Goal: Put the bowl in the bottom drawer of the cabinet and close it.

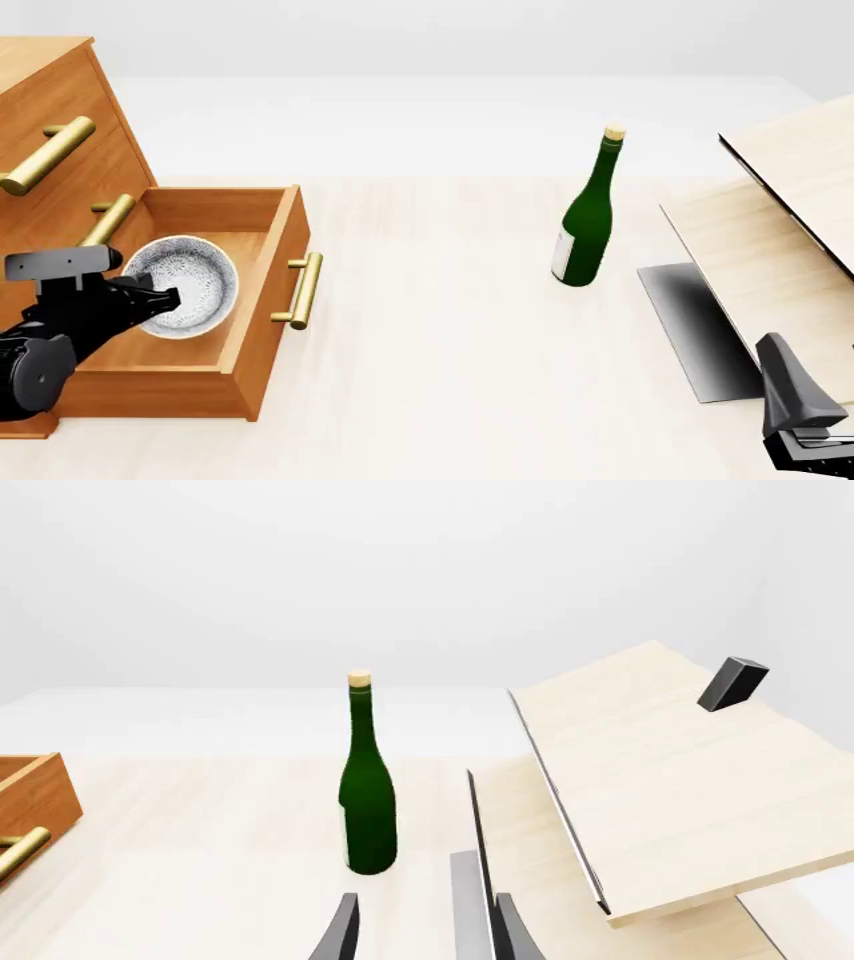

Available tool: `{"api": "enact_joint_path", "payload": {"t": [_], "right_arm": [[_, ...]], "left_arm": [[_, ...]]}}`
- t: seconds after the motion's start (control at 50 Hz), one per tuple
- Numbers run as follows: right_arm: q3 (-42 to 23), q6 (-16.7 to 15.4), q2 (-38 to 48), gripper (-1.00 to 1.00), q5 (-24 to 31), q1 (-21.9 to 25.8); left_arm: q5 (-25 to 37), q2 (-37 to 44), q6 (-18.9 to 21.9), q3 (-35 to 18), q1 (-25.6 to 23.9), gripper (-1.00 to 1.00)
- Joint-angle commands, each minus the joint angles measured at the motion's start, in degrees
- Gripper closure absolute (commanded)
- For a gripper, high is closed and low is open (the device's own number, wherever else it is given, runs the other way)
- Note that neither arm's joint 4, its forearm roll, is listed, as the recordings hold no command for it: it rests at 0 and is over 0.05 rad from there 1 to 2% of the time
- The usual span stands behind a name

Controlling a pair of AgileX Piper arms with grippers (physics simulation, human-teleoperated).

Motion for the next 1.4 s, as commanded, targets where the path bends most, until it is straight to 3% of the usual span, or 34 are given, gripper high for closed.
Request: {"api": "enact_joint_path", "payload": {"t": [0.02,0.74,0.76,1.4], "right_arm": [[0.0,0.0,0.0,-1.00,0.0,0.0],[0.0,0.0,0.0,-1.00,0.0,0.0],[0.0,0.0,0.0,-1.00,0.0,0.0],[0.0,0.0,0.0,-1.00,0.0,0.0]], "left_arm": [[-1.0,0.9,-0.6,0.1,1.2,1.00],[-3.6,6.1,-1.0,-0.1,1.6,1.00],[-3.6,6.2,-1.1,-0.1,1.6,-1.00],[-2.7,2.6,1.7,0.8,2.8,-1.00]]}}
